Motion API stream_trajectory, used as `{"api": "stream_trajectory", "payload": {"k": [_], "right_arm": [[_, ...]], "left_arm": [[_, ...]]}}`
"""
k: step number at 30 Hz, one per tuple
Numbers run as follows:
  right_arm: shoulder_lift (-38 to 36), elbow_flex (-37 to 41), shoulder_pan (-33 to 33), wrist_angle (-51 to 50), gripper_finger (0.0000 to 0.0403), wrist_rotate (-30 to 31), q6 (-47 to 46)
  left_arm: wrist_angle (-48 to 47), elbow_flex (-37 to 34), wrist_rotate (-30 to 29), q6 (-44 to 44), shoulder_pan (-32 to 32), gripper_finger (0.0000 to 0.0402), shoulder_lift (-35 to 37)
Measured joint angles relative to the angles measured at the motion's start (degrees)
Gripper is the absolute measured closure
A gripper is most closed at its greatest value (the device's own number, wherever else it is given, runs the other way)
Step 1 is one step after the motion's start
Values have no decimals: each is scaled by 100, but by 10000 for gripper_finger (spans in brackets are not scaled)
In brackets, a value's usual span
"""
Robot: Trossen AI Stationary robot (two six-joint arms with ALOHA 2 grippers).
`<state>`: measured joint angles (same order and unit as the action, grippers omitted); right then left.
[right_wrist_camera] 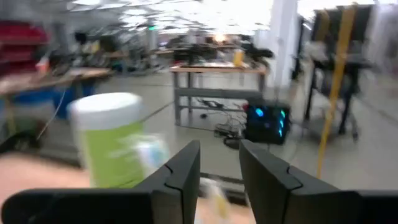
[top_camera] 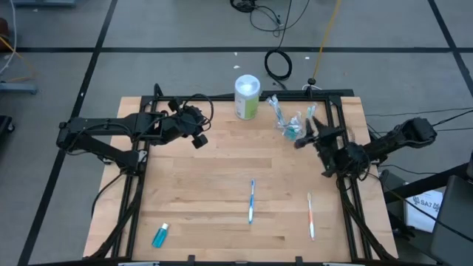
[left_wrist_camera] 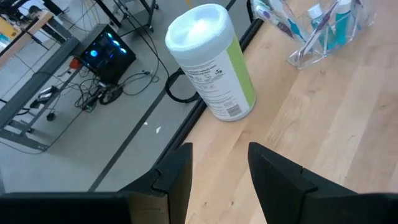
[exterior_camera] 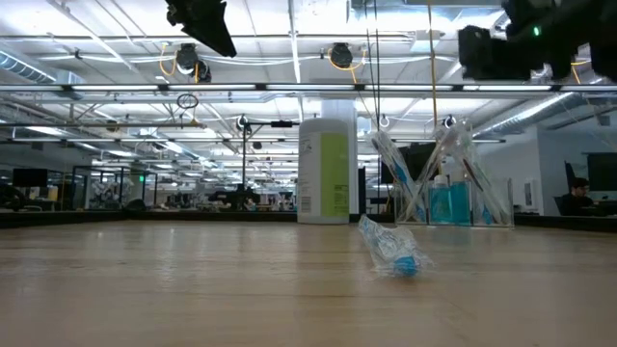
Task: Pick & Place toothbrushing station
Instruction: Put the blue toothbrush into the transparent organizer
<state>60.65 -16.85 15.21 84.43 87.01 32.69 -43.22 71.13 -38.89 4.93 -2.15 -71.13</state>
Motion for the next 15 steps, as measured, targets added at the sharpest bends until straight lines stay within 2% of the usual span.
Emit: {"api": "stream_trajectory", "payload": {"k": [4, 8, 12, 15], "right_arm": [[222, -1248, 492, -2303, 302, -3, 271], [541, -2349, 808, -4288, 299, 14, -451], [887, -2749, 1123, -4776, 292, 9, -827], [1099, -2757, 1322, -4758, 289, -8, -842]], "left_arm": [[13, 0, 0, 33, -2, 240, 0], [22, 0, 6, 175, -7, 240, -5], [20, 0, 131, 388, -5, 240, -11], [33, -15, 652, 618, 32, 240, -11]]}}
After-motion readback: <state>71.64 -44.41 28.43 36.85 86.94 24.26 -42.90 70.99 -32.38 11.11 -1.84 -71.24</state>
